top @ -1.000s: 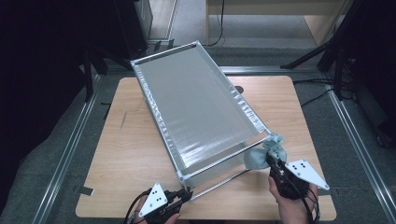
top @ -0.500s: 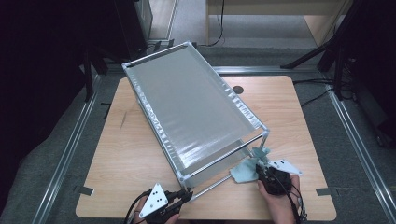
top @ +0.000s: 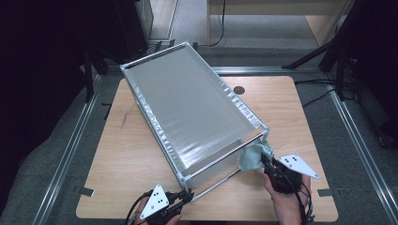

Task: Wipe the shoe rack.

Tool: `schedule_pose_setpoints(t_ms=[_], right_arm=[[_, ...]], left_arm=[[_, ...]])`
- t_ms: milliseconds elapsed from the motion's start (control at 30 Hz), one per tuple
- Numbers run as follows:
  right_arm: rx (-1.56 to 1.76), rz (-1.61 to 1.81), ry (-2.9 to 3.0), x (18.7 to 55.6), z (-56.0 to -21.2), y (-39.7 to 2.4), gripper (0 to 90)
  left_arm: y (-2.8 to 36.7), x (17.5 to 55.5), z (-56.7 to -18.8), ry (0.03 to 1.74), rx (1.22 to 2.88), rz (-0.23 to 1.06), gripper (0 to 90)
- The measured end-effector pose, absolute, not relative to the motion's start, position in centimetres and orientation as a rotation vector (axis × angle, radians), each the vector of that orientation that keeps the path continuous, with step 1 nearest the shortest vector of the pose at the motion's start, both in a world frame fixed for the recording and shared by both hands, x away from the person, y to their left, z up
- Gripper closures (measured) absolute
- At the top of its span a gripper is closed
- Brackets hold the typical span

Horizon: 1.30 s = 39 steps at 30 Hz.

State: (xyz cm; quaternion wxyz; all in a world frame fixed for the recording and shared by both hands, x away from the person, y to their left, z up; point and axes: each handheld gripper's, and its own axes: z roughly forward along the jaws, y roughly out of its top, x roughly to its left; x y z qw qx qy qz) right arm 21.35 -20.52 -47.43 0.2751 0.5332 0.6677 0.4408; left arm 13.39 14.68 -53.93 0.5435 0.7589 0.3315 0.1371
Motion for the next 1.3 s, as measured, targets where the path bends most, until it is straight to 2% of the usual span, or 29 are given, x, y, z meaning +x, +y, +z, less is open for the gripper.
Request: schedule_pose_setpoints(t_ms=[133,367,867,1300], right_arm=[[1.363,1.296,1.696,20.4,-44.4,-20.7,79.5],[1.259,1.345,1.656,19.8,-43.2,-19.7,79.8],[1.340,1.135,1.878,22.9,-50.9,-18.3,79.8],[1.226,0.903,2.119,24.4,-54.8,-14.8,79.4]], left_arm=[[14.7,13.4,-54.0,0.788,1.798,0.327,80.6],[14.7,13.4,-54.0,0.789,1.796,0.326,80.6],[14.7,13.4,-54.0,0.786,1.800,0.329,80.6],[14.7,13.3,-53.9,0.790,1.807,0.338,80.6]])
